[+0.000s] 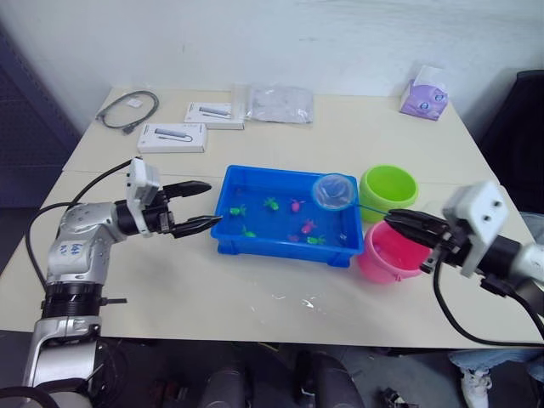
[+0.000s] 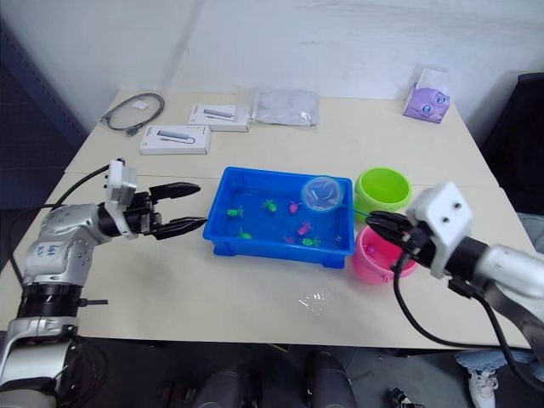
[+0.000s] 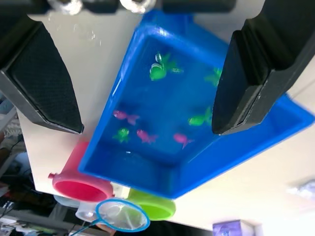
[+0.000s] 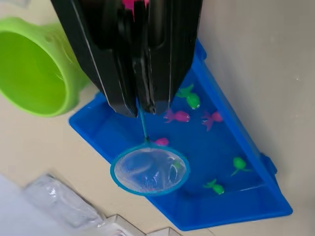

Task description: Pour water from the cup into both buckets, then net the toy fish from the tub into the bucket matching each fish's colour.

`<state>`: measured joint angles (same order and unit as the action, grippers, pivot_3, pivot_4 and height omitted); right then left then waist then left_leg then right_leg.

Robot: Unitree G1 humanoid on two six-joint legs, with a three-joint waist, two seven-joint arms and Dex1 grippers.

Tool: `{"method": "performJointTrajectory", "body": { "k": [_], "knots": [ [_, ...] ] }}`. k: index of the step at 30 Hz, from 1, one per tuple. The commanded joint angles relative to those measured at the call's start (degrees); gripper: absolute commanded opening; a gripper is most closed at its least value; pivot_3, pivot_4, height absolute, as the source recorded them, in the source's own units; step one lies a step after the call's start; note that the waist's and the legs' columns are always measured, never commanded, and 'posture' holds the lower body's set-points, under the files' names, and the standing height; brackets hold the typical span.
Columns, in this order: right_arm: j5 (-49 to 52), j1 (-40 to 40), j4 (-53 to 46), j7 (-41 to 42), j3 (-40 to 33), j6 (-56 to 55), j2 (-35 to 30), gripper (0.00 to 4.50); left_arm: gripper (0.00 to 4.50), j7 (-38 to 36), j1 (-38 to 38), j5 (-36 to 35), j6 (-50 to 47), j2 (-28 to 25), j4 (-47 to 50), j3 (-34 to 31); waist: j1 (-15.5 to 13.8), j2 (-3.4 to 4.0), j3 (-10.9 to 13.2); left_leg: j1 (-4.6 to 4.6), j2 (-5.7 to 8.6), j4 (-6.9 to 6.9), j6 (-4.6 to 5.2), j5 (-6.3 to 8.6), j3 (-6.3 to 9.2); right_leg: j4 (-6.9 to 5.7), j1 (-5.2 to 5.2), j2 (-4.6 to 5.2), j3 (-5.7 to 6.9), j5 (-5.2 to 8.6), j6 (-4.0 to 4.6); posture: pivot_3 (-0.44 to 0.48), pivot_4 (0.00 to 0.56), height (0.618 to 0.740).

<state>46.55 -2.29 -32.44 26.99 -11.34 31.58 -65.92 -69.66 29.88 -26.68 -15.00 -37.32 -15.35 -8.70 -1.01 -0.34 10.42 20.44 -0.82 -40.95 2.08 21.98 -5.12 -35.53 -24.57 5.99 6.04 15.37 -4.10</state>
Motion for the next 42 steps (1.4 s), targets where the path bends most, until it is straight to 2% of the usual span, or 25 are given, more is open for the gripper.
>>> {"method": "performJointTrajectory", "body": {
  "k": [1,5,8,13,19,24,31,38,42],
  "knots": [
    [-11.46,-11.16,3.85,2.74,10.18,5.38,-4.3,0.0,4.47,0.75,-0.76,0.17,-0.05,-1.17,3.78,-0.15,-0.09,0.02,0.01,0.03,0.0,-0.03,0.0,0.01,-0.04,0.0,-0.03,0.0,0.0,-0.01,-0.01,0.0,0.15,0.74],
    [-24.44,-22.15,9.11,8.66,20.53,2.4,-3.97,0.0,4.47,1.55,-2.62,-0.24,-0.8,-1.6,6.93,-0.05,-0.03,0.06,0.04,0.13,0.04,-0.02,0.0,0.02,-0.07,0.06,-0.12,0.01,0.0,-0.03,-0.05,0.0,0.15,0.74],
    [-31.72,-27.01,12.25,12.13,25.84,0.49,-2.07,0.0,4.47,2.38,-4.19,-0.44,-1.38,-1.78,9.19,-0.04,0.19,0.06,0.04,0.19,0.03,0.02,-0.02,0.03,-0.09,0.05,-0.2,-0.04,0.03,-0.03,-0.06,0.0,0.15,0.74],
    [-39.7,-30.08,15.12,17.06,30.56,-2.06,1.14,0.0,4.47,3.34,-6.66,-0.85,-1.99,-1.85,12.16,-0.14,0.73,0.06,0.04,0.24,0.02,-0.01,-0.02,0.02,-0.14,0.01,-0.2,-0.12,0.05,-0.05,-0.1,0.0,0.15,0.74],
    [-47.31,-31.3,17.63,21.2,31.96,-6.53,2.94,0.0,4.47,4.06,-7.83,-1.19,-2.82,-1.78,13.91,-0.08,0.99,0.07,0.04,0.24,0.01,-0.02,-0.04,0.02,-0.14,-0.02,-0.18,-0.15,0.05,-0.07,-0.12,0.0,0.15,0.74],
    [-46.26,-33.02,17.9,25.09,30.78,-4.99,7.38,0.0,4.47,4.4,-7.98,-1.31,-3.3,-1.58,14.34,-0.08,1.12,0.08,0.05,0.21,-0.01,-0.02,-0.05,0.01,-0.13,-0.01,-0.11,-0.19,0.07,-0.07,-0.13,0.0,0.15,0.74],
    [-45.92,-32.56,15.98,27.84,28.68,-0.17,9.84,0.0,4.47,4.83,-8.43,-1.28,-3.01,-1.43,14.16,-0.38,1.12,0.13,0.08,0.21,-0.01,-0.02,-0.07,0.0,-0.12,-0.06,-0.12,-0.2,0.06,-0.07,-0.13,0.0,0.15,0.74],
    [-39.72,-29.4,14.25,26.59,21.85,8.6,14.66,0.0,4.47,5.25,-8.97,-1.51,-3.13,-1.53,14.47,-0.65,1.09,0.13,0.08,0.21,-0.01,-0.02,-0.07,0.01,-0.11,-0.07,-0.11,-0.2,0.07,-0.07,-0.13,0.0,0.15,0.74],
    [-33.0,-24.7,9.38,25.36,14.48,16.66,16.86,0.0,4.47,5.84,-9.39,-2.29,-3.26,-1.35,14.54,-1.56,0.98,0.13,0.08,0.21,-0.02,0.0,-0.07,0.01,-0.09,-0.08,-0.11,-0.2,0.07,-0.07,-0.13,0.0,0.15,0.74]
  ]
}}
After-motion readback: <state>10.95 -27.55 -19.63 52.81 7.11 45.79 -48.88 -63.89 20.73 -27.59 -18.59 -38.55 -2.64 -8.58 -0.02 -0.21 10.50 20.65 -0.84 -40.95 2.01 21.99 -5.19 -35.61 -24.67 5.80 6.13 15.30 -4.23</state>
